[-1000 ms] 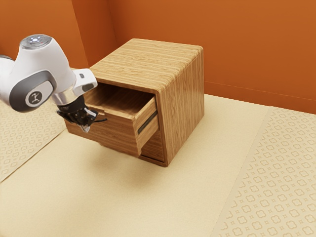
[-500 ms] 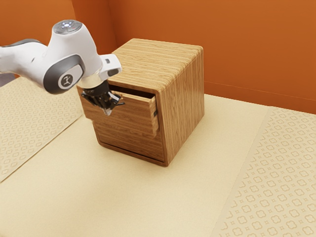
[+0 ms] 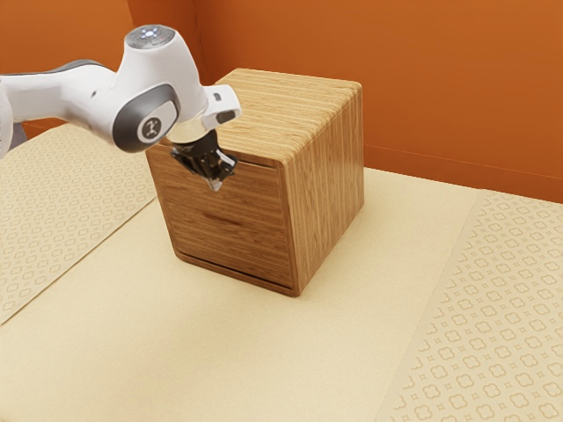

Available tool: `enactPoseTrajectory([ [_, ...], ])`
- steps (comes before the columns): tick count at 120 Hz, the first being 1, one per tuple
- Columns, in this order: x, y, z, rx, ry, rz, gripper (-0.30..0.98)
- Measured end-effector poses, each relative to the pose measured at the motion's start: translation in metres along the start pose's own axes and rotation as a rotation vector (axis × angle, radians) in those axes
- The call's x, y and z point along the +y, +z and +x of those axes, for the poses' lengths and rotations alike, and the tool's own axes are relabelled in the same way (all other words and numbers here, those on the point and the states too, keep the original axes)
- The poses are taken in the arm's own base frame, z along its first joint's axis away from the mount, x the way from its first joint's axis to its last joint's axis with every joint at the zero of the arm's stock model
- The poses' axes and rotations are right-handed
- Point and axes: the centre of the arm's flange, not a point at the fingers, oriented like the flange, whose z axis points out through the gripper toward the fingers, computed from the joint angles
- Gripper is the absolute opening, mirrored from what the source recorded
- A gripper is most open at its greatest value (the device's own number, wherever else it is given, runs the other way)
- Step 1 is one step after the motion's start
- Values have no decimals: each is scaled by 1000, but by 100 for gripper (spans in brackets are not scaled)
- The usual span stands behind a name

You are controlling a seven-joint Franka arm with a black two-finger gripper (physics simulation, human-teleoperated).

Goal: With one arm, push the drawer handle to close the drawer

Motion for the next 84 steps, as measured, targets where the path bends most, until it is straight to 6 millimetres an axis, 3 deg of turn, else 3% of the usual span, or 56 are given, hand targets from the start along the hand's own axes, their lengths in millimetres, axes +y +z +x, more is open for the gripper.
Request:
enactPoseTrajectory([
  [4, -1, -6, -9, 1, -6, -18, -10],
  [17, -10, -21, -65, 5, -42, -74, -10],
  [23, -17, -39, -82, 22, -68, -89, -10],
  [28, -27, -66, -88, 36, -106, -92, -5],
  [34, -48, -119, -79, 63, -171, -78, 7],
  [40, -47, -167, -72, 86, -189, -68, 18],
  [46, -51, -191, -72, 75, -215, -49, 29],
  [58, -54, -197, -81, 0, -254, -23, 44],
  [84, -56, -183, -109, -140, -310, 15, 60],
])
